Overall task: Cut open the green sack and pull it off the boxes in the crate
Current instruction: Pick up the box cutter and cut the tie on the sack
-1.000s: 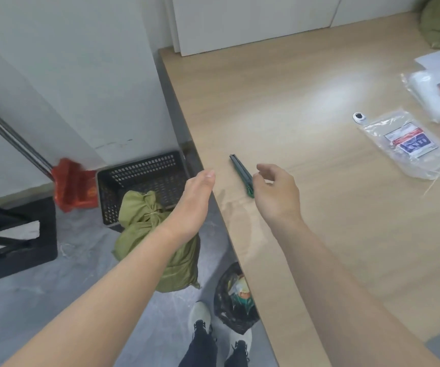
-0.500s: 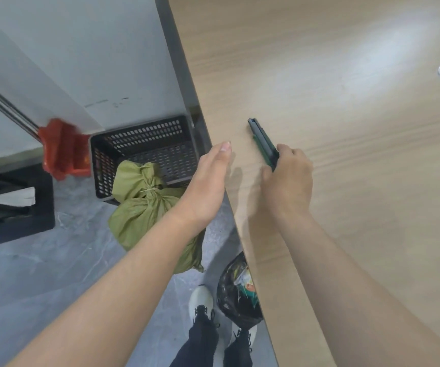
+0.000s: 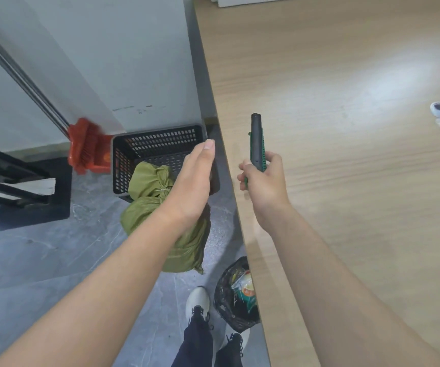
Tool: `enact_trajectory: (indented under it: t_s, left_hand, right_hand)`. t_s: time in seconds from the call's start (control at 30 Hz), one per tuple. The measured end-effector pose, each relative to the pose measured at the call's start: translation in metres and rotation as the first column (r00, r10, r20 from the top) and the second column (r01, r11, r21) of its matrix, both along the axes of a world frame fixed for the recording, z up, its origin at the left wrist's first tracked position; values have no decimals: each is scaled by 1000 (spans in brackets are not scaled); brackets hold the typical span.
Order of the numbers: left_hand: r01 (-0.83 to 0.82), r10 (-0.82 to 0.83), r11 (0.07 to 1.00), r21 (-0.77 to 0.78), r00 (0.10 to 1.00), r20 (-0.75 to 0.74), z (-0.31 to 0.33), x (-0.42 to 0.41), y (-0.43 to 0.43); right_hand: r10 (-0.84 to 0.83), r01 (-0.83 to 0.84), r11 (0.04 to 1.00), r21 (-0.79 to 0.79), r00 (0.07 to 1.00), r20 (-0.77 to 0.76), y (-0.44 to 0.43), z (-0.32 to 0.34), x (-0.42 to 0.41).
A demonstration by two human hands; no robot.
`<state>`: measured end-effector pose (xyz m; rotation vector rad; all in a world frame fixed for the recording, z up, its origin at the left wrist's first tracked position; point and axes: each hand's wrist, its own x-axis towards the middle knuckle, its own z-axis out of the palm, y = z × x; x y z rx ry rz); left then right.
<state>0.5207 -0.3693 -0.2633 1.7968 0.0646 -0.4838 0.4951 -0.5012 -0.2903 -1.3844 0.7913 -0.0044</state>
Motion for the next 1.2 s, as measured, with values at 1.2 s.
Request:
enact_trajectory:
  t_s: [1.2]
  left_hand:
    - [-99, 98, 991, -87, 995, -7, -82, 74, 279]
  right_hand:
    - [-24, 34, 998, -46, 981, 194, 284, -91, 54]
